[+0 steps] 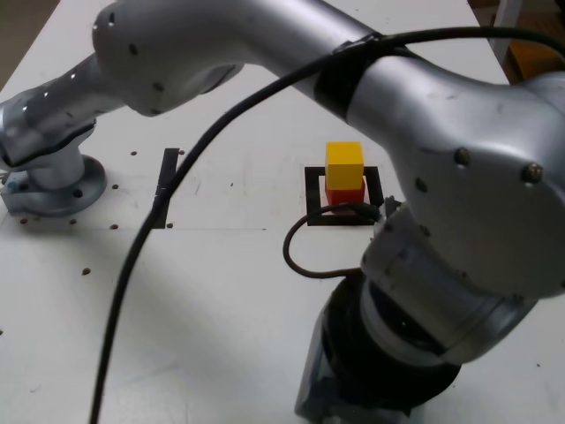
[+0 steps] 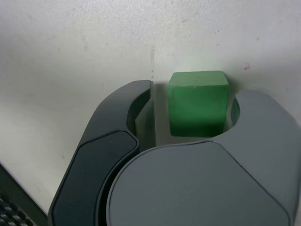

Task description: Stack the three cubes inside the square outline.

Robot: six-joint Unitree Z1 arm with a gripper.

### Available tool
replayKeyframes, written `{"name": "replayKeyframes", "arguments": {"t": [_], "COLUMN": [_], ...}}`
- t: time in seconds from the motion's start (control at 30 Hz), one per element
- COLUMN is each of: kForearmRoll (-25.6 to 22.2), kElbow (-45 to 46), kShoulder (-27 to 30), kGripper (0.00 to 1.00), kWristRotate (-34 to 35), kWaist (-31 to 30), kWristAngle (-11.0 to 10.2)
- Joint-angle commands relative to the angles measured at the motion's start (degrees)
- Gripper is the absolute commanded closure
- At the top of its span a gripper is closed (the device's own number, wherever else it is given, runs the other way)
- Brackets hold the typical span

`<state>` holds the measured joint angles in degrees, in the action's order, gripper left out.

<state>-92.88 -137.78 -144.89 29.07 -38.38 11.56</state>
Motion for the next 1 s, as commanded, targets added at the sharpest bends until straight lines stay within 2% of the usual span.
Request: {"name": "replayKeyframes", "arguments": {"t": [0.0,0.33,0.6,0.7,0.77,0.83,0.97], "kForearmRoll": [-0.9,-1.0,-1.1,-1.1,-1.1,-1.1,-1.1], "kElbow": [-0.4,-3.0,-2.0,1.7,4.8,10.2,13.0], "kShoulder": [-0.5,-3.4,-1.7,2.4,5.4,11.2,15.8], "kGripper": [0.43,0.45,0.72,0.79,0.79,0.8,0.83], "kWristRotate": [-0.1,-0.3,-0.5,-0.6,-0.7,-1.3,-2.5], "kWaist": [0.2,1.2,1.5,1.6,1.7,2.4,3.9], "kWristAngle": [0.0,-0.7,-2.1,-2.8,-3.0,-3.4,-3.5]}}
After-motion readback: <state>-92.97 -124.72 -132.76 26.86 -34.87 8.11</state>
